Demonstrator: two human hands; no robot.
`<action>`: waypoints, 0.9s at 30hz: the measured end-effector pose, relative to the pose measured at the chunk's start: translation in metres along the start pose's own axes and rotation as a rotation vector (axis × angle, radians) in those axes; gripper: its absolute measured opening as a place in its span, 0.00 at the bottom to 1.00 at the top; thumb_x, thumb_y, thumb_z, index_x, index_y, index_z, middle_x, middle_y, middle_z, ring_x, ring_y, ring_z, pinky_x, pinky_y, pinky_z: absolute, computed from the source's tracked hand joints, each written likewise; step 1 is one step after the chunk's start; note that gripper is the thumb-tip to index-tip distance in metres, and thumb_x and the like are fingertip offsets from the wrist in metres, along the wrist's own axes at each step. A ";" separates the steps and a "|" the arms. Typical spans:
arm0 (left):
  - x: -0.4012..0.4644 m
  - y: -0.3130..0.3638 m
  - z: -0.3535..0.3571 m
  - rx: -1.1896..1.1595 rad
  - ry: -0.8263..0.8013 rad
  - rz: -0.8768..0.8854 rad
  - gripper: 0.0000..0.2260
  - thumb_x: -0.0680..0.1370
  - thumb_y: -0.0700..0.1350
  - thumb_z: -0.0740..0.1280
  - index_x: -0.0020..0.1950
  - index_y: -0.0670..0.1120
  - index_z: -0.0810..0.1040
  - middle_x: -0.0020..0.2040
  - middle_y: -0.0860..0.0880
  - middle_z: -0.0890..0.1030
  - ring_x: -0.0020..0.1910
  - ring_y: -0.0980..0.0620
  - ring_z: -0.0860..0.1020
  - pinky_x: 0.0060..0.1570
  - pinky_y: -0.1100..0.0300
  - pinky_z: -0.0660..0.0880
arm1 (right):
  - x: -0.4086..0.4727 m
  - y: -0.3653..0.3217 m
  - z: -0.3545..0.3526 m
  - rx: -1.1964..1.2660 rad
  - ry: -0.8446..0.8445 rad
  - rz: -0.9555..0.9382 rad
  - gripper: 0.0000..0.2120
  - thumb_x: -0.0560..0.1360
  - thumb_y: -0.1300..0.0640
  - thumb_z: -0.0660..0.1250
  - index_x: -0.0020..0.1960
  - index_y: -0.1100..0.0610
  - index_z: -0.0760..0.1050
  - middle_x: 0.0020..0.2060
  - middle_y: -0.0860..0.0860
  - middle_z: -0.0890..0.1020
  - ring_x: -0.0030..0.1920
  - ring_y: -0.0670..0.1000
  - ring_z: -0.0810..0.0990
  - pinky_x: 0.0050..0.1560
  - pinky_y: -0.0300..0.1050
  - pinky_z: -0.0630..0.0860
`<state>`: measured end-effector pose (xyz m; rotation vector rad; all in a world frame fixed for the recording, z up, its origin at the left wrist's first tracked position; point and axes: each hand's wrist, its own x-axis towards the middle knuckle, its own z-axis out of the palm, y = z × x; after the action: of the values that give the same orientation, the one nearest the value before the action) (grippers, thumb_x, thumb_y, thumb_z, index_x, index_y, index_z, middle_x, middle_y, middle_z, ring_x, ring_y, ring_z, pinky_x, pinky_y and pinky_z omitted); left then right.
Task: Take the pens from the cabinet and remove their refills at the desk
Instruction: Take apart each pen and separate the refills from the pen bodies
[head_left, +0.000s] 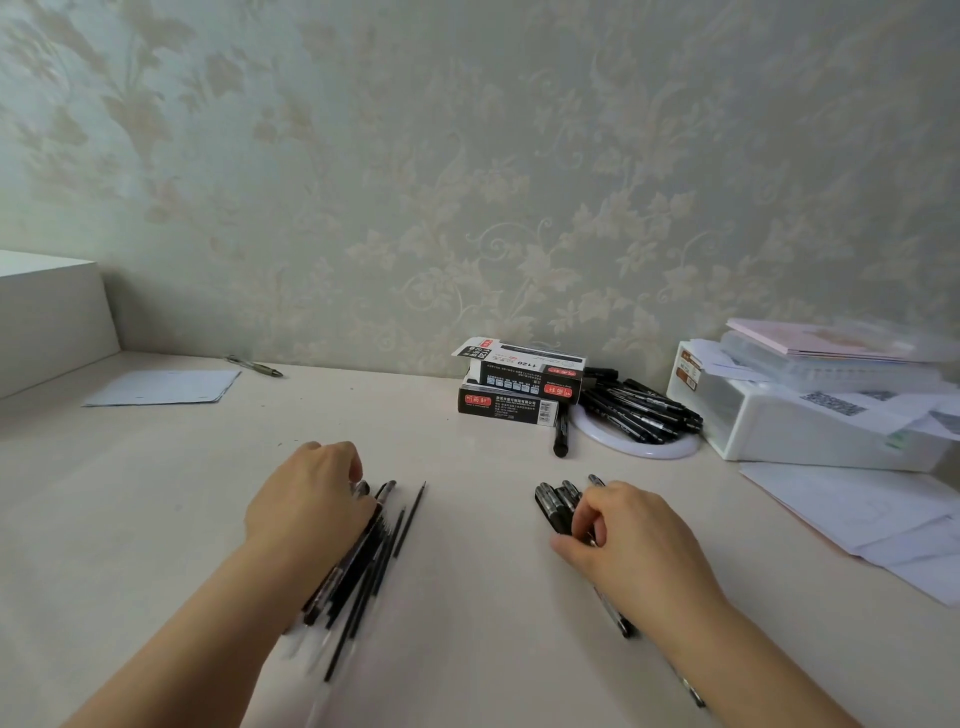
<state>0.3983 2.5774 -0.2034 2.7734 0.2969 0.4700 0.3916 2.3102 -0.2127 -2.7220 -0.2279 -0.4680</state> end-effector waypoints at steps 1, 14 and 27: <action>0.000 0.000 0.001 0.001 0.003 0.007 0.06 0.74 0.48 0.66 0.50 0.52 0.75 0.46 0.51 0.72 0.45 0.49 0.74 0.42 0.57 0.73 | 0.000 0.000 0.000 -0.007 -0.004 0.000 0.09 0.72 0.44 0.71 0.40 0.49 0.76 0.34 0.44 0.72 0.38 0.41 0.68 0.31 0.33 0.62; -0.033 0.052 0.017 -0.221 -0.257 0.540 0.06 0.75 0.52 0.67 0.39 0.54 0.76 0.33 0.57 0.78 0.34 0.65 0.74 0.34 0.72 0.68 | 0.001 -0.007 0.009 -0.013 0.024 -0.030 0.09 0.73 0.46 0.66 0.39 0.50 0.76 0.41 0.45 0.75 0.43 0.46 0.76 0.39 0.40 0.69; -0.027 0.038 0.018 -0.056 -0.213 0.411 0.07 0.77 0.50 0.63 0.39 0.54 0.68 0.33 0.55 0.72 0.37 0.54 0.71 0.37 0.60 0.69 | 0.005 -0.011 0.011 0.604 0.133 0.131 0.11 0.71 0.47 0.73 0.34 0.51 0.78 0.29 0.44 0.79 0.28 0.41 0.74 0.31 0.34 0.72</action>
<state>0.3853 2.5305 -0.2141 2.7956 -0.3357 0.2629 0.3975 2.3251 -0.2172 -2.0938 -0.1271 -0.4514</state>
